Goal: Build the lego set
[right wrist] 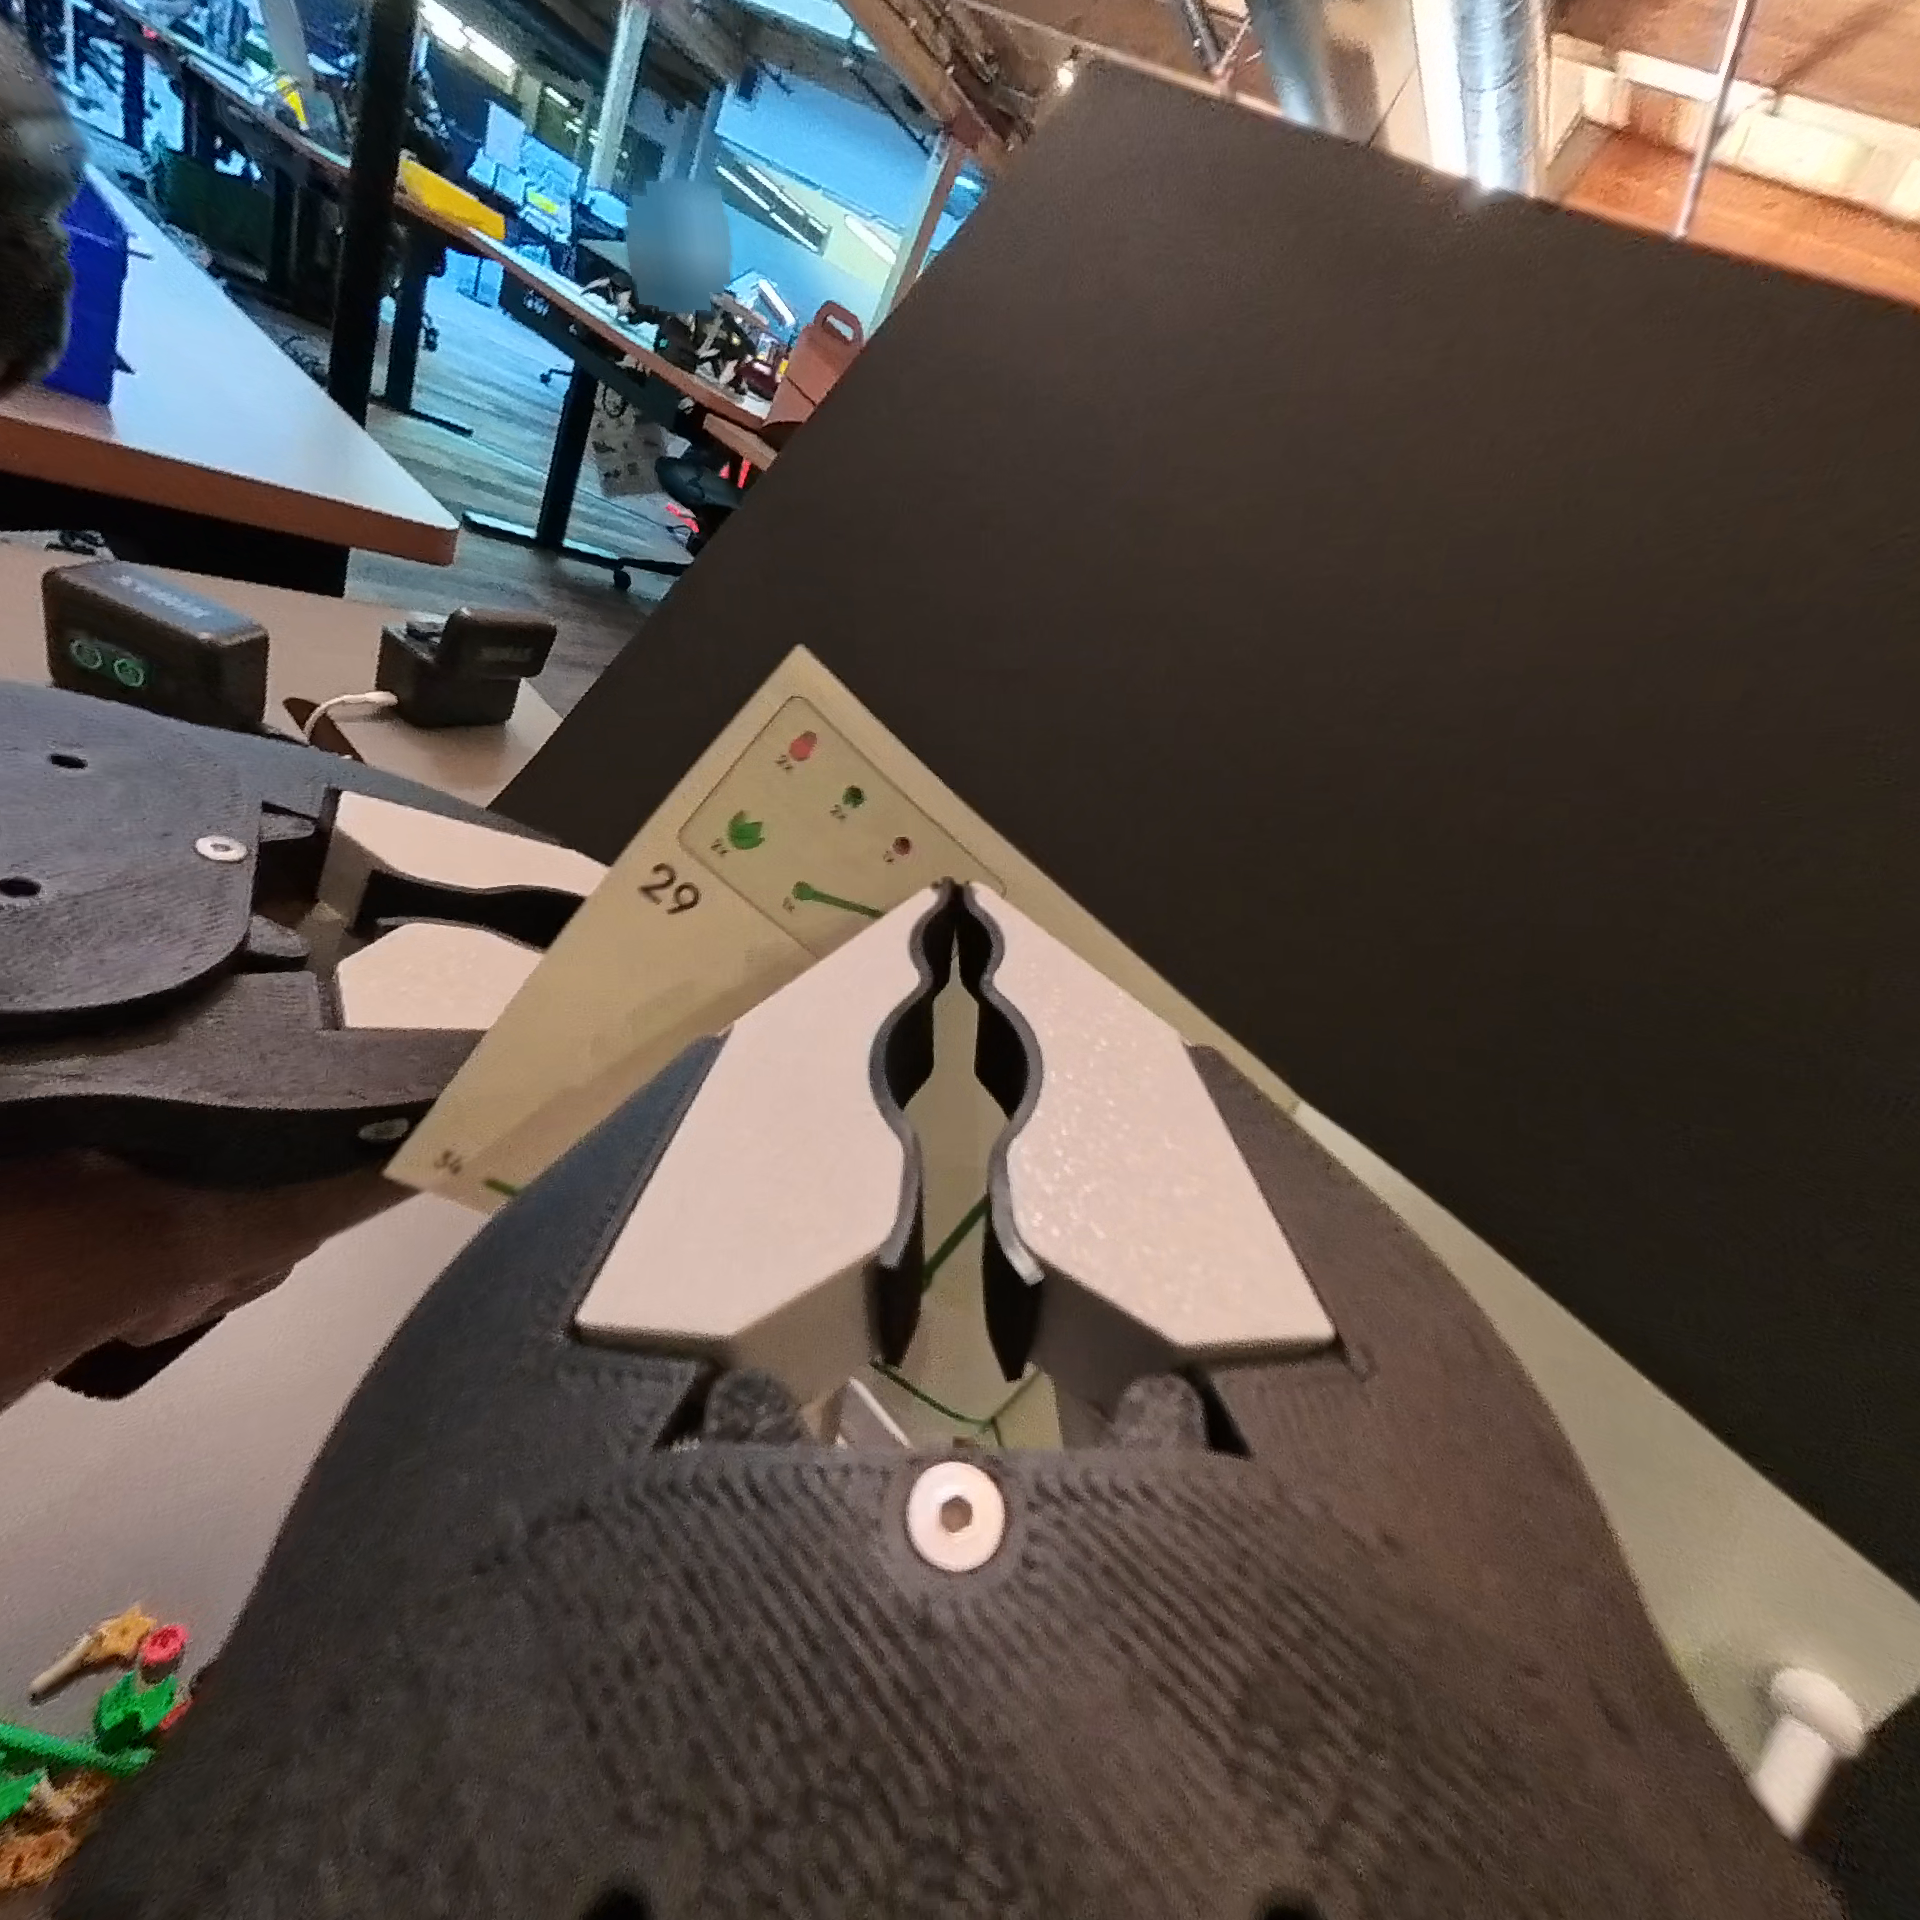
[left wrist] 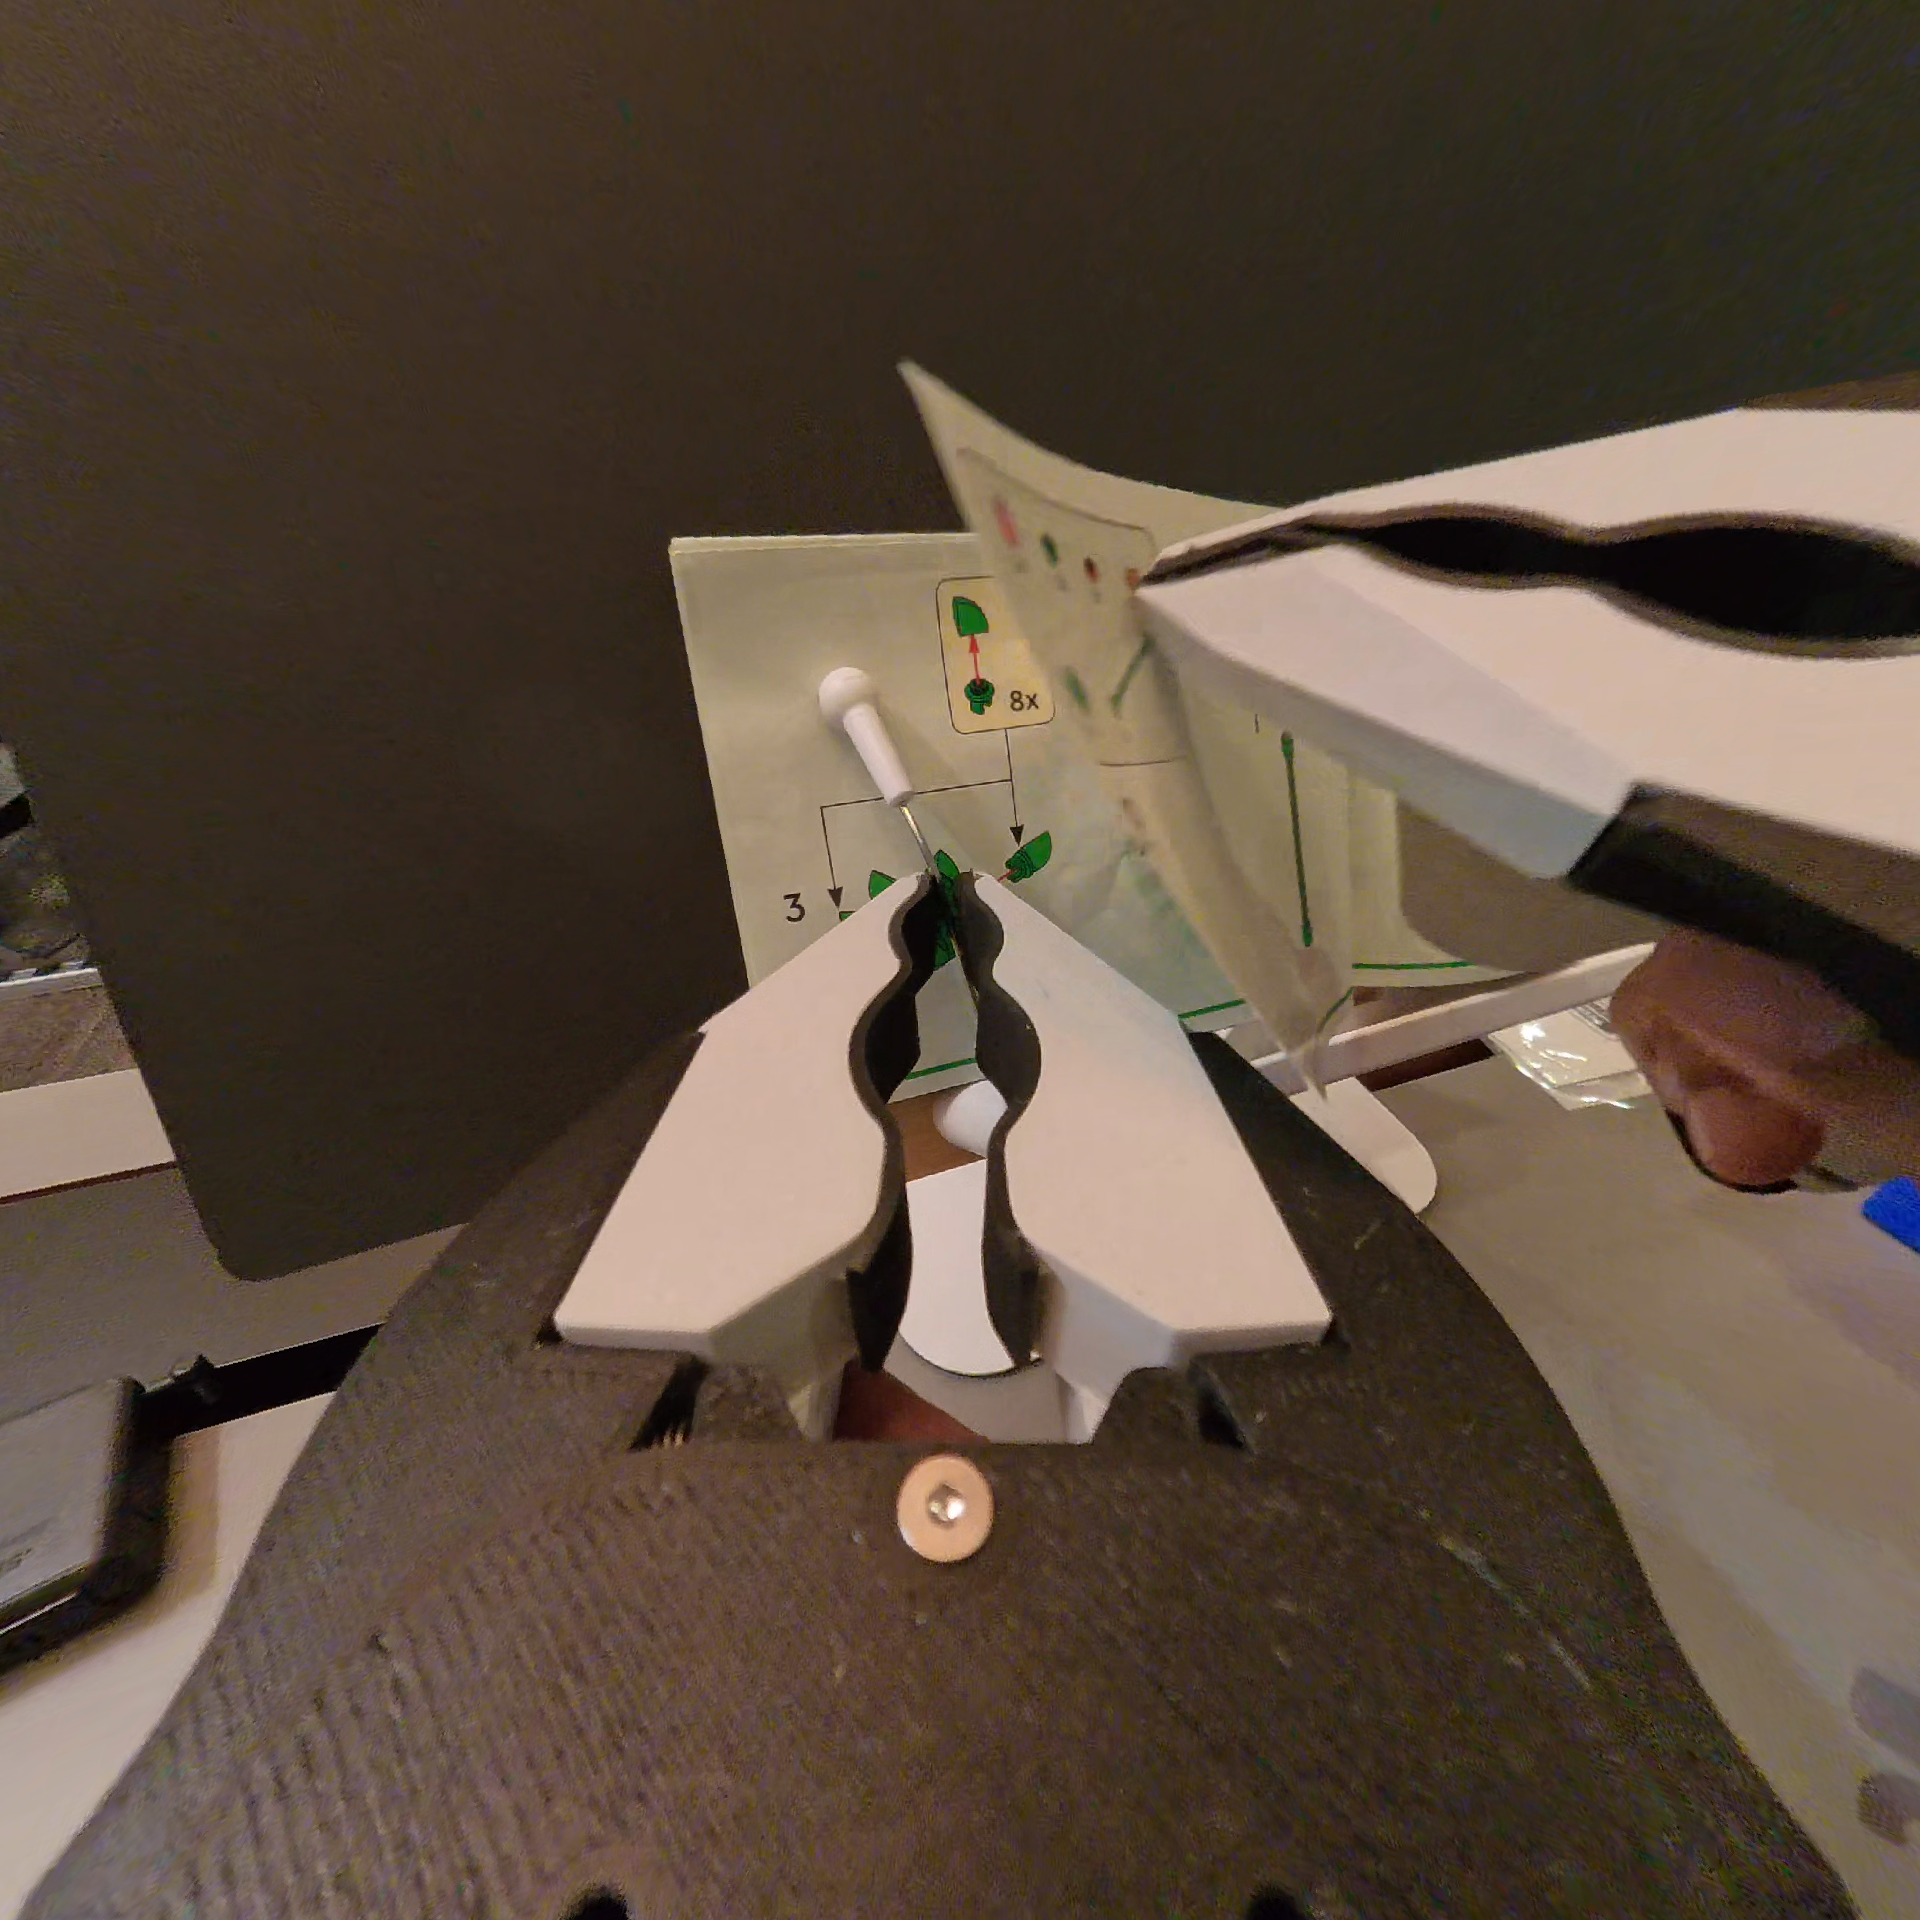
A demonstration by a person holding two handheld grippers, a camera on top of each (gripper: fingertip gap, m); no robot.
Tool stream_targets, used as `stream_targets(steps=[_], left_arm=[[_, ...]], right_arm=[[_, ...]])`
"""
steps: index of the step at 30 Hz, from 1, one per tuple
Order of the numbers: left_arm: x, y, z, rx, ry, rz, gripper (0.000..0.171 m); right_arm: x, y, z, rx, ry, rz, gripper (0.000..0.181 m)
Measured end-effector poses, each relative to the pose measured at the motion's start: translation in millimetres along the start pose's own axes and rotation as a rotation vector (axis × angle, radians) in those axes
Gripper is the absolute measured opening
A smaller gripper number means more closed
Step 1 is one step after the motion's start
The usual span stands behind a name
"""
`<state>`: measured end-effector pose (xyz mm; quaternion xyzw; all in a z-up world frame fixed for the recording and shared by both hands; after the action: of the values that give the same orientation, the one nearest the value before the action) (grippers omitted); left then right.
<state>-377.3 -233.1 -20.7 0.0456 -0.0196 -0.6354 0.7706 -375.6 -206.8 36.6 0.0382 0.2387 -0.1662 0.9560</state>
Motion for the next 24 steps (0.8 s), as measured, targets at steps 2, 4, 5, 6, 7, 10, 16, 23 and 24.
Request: stream_targets(steps=[2, 4, 5, 6, 7, 10, 16, 23, 24], left_arm=[[-1.2, 0.3, 0.3, 0.003, -0.003, -0.007, 0.001], [-1.0, 1.0, 0.7, -0.004, -0.007, -0.003, 0.0], [-0.8, 1.4, 0.6, -0.007, -0.005, -0.001, 0.0], [-0.5, 1.6, 0.5, -0.009, -0.002, -0.001, 0.001], [-0.2, 1.8, 0.4, -0.01, 0.001, -0.002, 0.001], [-0.3, 2.3, 0.6, -0.011, 0.011, -0.017, 0.0], [-1.4, 4.4, 1.8, -0.045, 0.03, -0.06, 0.0], [-4.1, 10.1, 3.9, -0.13, 0.044, -0.069, 0.0], [-4.5, 11.0, 4.0, -0.143, 0.037, -0.065, 0.0]], right_arm=[[-0.6, 2.7, 5.2, -0.025, -0.03, 0.013, 0.0], [13.9, 3.7, 12.4, -0.074, -0.057, 0.108, 0.0], [20.5, 4.0, 12.3, -0.076, -0.055, 0.144, 0.0], [22.1, 3.8, 9.4, -0.059, -0.033, 0.146, 0.0], [18.3, 3.3, 5.6, -0.036, 0.0, 0.116, 0.0], [15.2, 4.9, 0.5, -0.006, 0.056, 0.112, 0.0], [50.9, -1.0, -5.3, -0.011, -0.028, 0.315, 0.0], [21.7, -26.1, -35.4, 0.139, 0.17, 0.013, 0.0], [19.2, -27.7, -39.1, 0.149, 0.175, -0.009, 0.0]])
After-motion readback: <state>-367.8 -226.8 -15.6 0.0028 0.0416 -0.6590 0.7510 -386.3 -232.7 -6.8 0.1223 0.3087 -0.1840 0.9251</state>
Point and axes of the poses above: each gripper's, where its closed fingertips meet, y back along the fingers, z out of its top, x = y × z across the jaws, the point moved 1 cm from there along y, back along the fingers, and after that the axes turned 1 degree about z, right-handed, at the moved point
